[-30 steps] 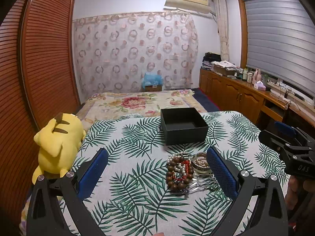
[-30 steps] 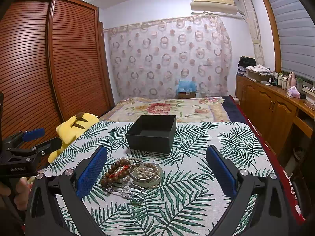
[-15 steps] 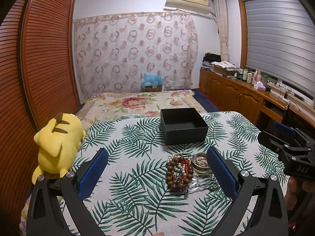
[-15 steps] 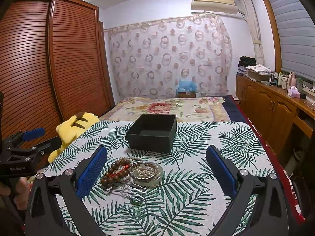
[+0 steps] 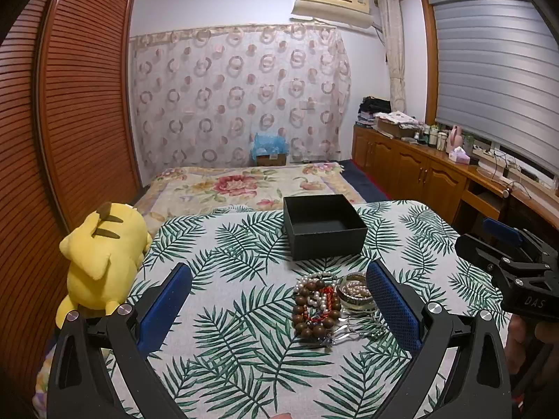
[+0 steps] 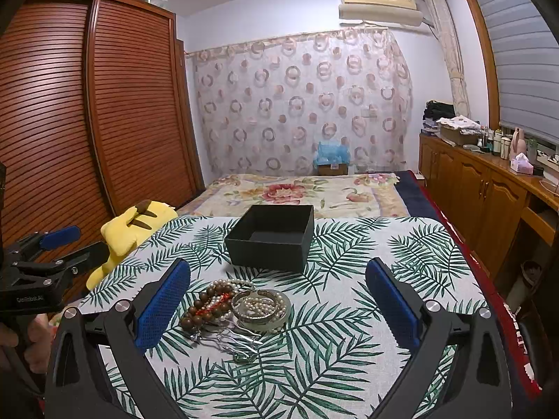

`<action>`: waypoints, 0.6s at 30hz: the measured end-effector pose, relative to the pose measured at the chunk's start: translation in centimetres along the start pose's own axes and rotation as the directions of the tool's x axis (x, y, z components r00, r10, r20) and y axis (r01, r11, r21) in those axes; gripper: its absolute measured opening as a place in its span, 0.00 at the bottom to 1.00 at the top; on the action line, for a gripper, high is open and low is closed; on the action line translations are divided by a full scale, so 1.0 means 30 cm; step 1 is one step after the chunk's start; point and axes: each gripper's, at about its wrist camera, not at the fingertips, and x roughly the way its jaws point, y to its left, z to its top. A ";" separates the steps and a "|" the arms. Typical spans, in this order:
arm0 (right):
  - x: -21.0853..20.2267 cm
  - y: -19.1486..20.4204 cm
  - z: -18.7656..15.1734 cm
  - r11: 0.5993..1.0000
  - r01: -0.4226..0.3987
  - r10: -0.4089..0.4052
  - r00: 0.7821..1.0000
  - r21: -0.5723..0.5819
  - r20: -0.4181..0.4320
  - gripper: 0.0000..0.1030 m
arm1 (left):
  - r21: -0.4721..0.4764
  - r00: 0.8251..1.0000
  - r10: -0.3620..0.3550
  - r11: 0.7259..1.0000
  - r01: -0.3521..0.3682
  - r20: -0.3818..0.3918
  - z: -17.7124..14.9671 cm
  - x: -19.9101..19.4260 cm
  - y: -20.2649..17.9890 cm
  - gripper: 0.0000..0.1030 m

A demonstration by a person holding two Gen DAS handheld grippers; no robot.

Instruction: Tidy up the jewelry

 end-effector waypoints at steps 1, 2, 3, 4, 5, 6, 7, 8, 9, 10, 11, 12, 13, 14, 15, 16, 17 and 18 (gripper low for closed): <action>0.000 0.000 0.000 1.000 0.000 0.000 1.000 0.000 0.000 0.98 | 0.000 1.000 0.000 1.000 0.000 0.000 0.001 0.000 0.000 0.94; 0.000 0.000 0.000 1.000 -0.001 0.001 1.000 0.000 -0.001 0.98 | 0.000 1.000 0.000 1.000 0.000 0.000 -0.001 0.000 0.000 0.94; -0.001 0.000 0.000 1.000 -0.001 0.001 1.000 -0.001 0.000 0.98 | 0.001 1.000 0.000 1.000 0.000 -0.001 0.001 0.000 -0.001 0.94; -0.001 -0.001 0.000 1.000 -0.001 0.001 1.000 0.001 0.001 0.98 | 0.001 1.000 0.000 1.000 0.000 0.000 -0.002 -0.001 0.001 0.94; -0.001 -0.001 0.000 1.000 -0.001 0.001 1.000 0.001 0.001 0.98 | 0.001 1.000 0.001 1.000 -0.001 0.001 0.001 -0.001 0.000 0.94; -0.001 -0.001 0.000 1.000 -0.001 0.001 1.000 0.001 0.000 0.98 | 0.000 1.000 0.000 1.000 0.000 0.001 -0.001 -0.001 0.001 0.94; -0.001 0.000 0.001 1.000 -0.001 0.001 1.000 0.000 -0.001 0.98 | -0.001 1.000 -0.001 1.000 0.001 0.001 -0.002 -0.001 0.001 0.94; -0.003 0.000 0.000 1.000 -0.001 0.001 1.000 0.000 0.001 0.98 | -0.001 1.000 -0.001 1.000 0.001 0.001 0.000 -0.002 0.000 0.94; -0.003 0.000 0.001 1.000 0.000 0.000 1.000 -0.001 0.001 0.98 | 0.001 1.000 0.000 1.000 0.000 0.002 -0.001 -0.002 0.001 0.94; -0.004 0.000 0.001 1.000 0.000 0.000 1.000 -0.001 0.002 0.98 | 0.001 1.000 0.001 1.000 -0.001 0.002 -0.002 -0.002 0.001 0.94; -0.004 0.000 0.000 1.000 0.000 0.000 1.000 0.000 0.003 0.98 | 0.000 1.000 0.000 1.000 0.000 0.002 0.000 -0.002 0.001 0.94; -0.003 0.000 0.001 1.000 0.001 -0.001 1.000 -0.001 0.003 0.98 | -0.002 1.000 -0.002 1.000 0.002 0.001 0.000 -0.002 0.002 0.94; -0.003 -0.001 0.001 1.000 0.002 -0.002 1.000 0.000 0.003 0.98 | 0.000 1.000 -0.001 1.000 0.001 0.001 -0.001 -0.002 0.001 0.94; -0.003 -0.001 0.001 1.000 0.002 -0.002 1.000 0.001 0.004 0.98 | 0.001 1.000 0.000 1.000 0.000 0.002 0.000 -0.003 0.001 0.94; -0.003 -0.002 0.001 1.000 0.002 -0.002 1.000 0.002 0.004 0.98 | 0.000 1.000 0.000 1.000 0.000 0.003 0.006 -0.007 -0.001 0.94; -0.009 -0.002 0.008 1.000 0.001 -0.001 1.000 0.003 0.005 0.98 | 0.000 1.000 0.000 1.000 0.000 0.004 0.012 -0.010 -0.003 0.94; -0.005 -0.005 0.006 1.000 0.001 -0.002 1.000 0.004 0.005 0.98 | 0.001 1.000 0.001 1.000 -0.001 0.003 0.012 -0.009 -0.003 0.94; -0.005 -0.006 0.007 1.000 0.001 -0.001 1.000 0.003 0.006 0.98 | 0.000 1.000 0.001 1.000 -0.001 0.003 0.025 -0.018 -0.005 0.94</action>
